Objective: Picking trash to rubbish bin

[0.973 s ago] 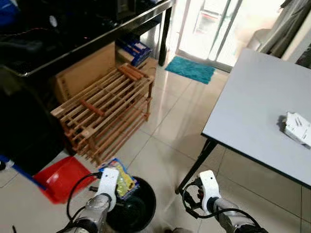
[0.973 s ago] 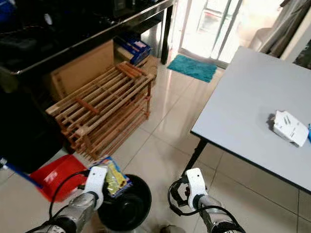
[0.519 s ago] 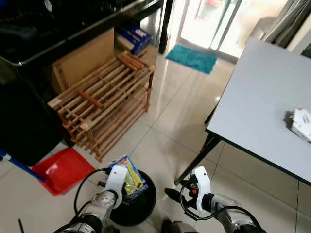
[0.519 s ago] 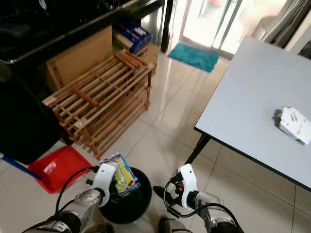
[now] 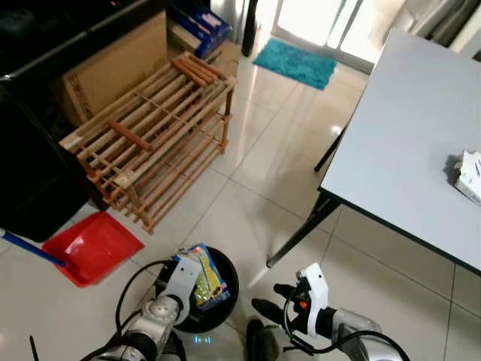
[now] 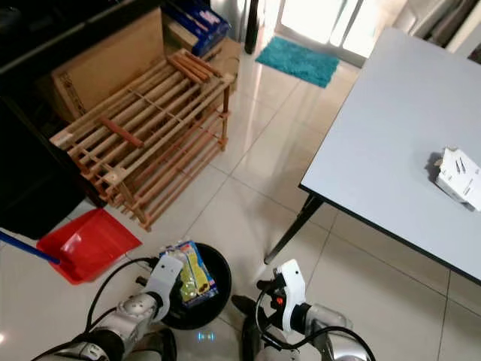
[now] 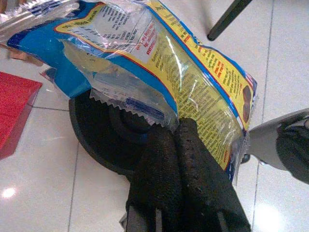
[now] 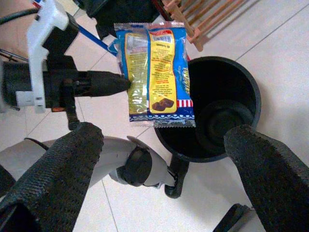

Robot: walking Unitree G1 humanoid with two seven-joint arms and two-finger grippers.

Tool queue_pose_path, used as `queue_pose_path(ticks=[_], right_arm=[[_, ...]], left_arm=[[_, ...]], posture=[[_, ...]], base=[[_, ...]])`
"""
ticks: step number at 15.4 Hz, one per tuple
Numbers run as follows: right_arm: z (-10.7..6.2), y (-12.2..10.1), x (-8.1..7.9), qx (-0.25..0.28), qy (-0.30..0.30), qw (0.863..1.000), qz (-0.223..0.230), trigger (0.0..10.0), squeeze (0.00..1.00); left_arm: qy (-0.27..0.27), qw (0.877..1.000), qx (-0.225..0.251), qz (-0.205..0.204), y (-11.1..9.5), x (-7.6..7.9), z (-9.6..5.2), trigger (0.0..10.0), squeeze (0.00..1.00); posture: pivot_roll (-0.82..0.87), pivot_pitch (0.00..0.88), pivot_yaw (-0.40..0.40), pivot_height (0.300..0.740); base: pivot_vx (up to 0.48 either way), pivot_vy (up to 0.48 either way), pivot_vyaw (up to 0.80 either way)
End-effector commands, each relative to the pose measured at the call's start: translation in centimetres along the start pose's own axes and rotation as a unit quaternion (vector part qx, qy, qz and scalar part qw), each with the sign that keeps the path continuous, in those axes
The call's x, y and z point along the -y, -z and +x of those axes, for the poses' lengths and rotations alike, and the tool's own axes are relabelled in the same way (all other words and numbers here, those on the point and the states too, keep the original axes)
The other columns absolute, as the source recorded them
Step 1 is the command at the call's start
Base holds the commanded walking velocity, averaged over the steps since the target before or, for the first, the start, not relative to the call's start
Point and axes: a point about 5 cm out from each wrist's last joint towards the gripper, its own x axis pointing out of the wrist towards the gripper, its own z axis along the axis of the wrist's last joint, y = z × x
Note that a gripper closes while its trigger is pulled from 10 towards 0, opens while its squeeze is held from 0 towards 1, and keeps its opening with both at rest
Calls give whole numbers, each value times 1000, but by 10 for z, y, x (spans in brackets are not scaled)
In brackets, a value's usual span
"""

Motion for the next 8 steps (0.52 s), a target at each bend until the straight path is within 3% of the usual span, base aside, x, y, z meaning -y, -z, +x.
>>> queue_pose_path(ticks=[1, 2, 8], right_arm=[[-6, 5, 0, -10, 2, 1000, 9, 10000, 0], [-6, 5, -1, -11, 1, 1000, 11, 10000, 0], [-9, 4, -7, -14, 1, 1000, 20, 10000, 0]], left_arm=[[-3, 1000, -10, 21, 6, 4, 0, 10000, 580], [-4, 1000, -10, 20, 7, 3, -1, 10000, 1000], [-6, 1000, -14, 23, 9, 1, -1, 10000, 1000]], posture=[[-178, 276, -115, 740], [-178, 275, -115, 740], [-175, 274, -115, 740]], base=[[0, 0, 0], [0, 0, 0], [0, 0, 0]])
